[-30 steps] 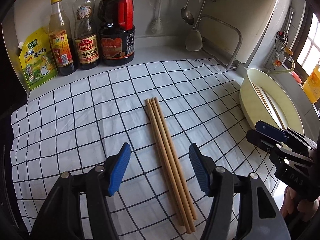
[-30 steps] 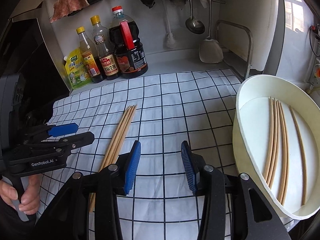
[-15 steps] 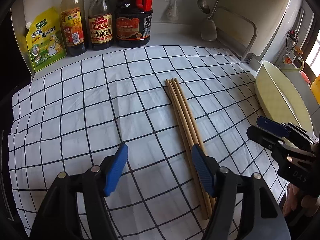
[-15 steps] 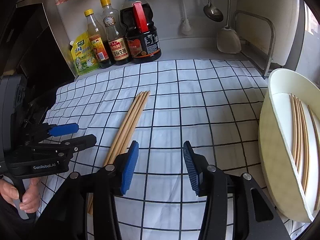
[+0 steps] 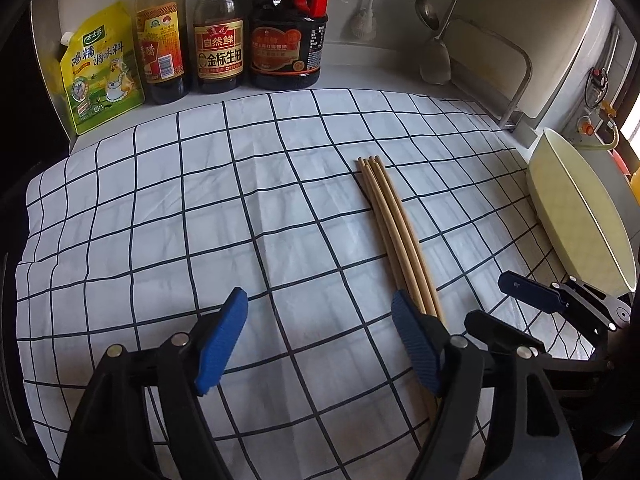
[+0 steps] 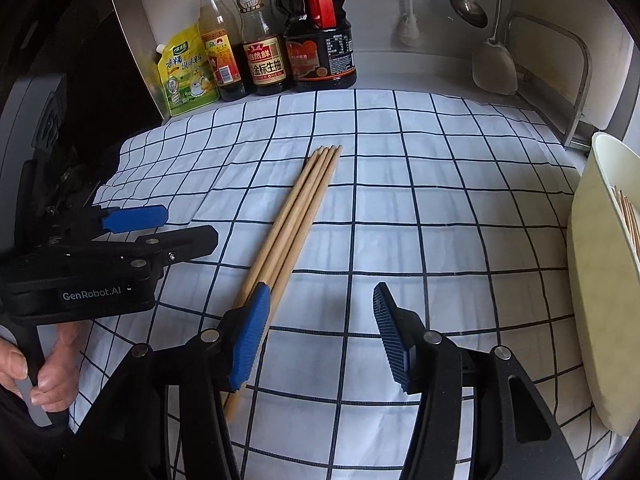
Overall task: Organize utensils
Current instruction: 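Lower both tools to the bundle and separate single chopsticks from it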
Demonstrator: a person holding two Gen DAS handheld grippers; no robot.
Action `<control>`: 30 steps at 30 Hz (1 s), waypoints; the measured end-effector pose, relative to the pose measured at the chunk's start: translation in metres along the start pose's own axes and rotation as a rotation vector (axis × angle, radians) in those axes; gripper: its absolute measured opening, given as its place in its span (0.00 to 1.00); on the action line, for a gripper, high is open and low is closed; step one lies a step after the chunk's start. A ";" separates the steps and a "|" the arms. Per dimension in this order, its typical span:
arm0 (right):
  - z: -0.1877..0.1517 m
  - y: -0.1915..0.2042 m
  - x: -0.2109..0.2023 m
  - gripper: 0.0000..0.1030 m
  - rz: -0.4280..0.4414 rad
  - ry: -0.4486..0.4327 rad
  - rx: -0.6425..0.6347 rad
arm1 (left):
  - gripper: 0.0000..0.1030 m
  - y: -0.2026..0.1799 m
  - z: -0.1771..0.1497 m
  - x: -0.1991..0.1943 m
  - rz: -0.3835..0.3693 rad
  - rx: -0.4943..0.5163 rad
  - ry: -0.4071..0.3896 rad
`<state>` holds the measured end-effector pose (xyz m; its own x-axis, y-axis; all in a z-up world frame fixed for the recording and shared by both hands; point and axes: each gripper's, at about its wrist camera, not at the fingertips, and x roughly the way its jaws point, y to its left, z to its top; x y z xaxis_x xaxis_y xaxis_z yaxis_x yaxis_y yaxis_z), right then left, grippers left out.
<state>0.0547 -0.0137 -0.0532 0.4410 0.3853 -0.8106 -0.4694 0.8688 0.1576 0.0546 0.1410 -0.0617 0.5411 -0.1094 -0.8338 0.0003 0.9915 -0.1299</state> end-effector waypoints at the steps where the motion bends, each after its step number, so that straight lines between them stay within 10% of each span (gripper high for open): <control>1: 0.000 0.001 0.002 0.50 -0.001 0.004 0.000 | 0.72 0.000 0.000 0.000 0.002 0.000 -0.001; 30: 0.001 0.016 0.017 0.54 -0.085 0.068 -0.049 | 0.76 0.002 0.000 0.001 0.046 0.001 -0.016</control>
<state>0.0559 0.0068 -0.0638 0.4286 0.2869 -0.8567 -0.4698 0.8807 0.0599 0.0553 0.1427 -0.0625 0.5535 -0.0630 -0.8304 -0.0242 0.9955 -0.0916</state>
